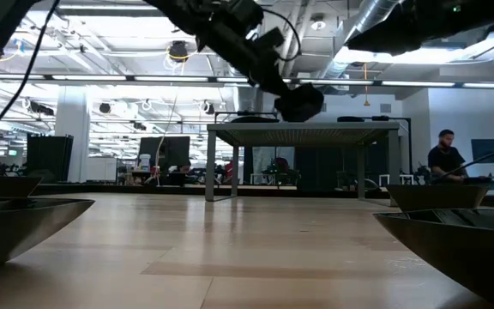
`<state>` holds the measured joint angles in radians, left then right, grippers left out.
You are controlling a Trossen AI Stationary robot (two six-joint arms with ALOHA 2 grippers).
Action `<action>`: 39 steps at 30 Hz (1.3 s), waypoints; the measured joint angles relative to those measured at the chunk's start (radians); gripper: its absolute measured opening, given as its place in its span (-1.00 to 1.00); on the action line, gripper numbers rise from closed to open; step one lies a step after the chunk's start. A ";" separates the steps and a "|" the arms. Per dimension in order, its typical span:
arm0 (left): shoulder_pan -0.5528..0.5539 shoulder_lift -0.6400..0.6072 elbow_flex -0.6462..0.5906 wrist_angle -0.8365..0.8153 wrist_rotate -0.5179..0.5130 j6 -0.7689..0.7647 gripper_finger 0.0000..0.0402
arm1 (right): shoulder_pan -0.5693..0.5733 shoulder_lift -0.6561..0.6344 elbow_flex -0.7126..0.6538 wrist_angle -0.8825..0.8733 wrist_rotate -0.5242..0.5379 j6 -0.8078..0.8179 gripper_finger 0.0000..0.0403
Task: Pick & Place Mini shaped plates
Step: Put the distorted square plate on the shelf, then stack the distorted square plate on the other distorted square plate on the shelf
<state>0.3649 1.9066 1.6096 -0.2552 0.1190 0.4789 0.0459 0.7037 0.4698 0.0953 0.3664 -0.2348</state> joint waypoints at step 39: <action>-0.264 -0.131 -0.047 -0.170 -0.039 -0.095 -0.46 | -0.043 0.048 0.000 0.007 -0.003 -0.011 -0.63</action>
<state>0.1011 1.7752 1.5628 -0.4248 0.0805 0.3837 0.0025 0.7517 0.4698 0.1019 0.3638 -0.2455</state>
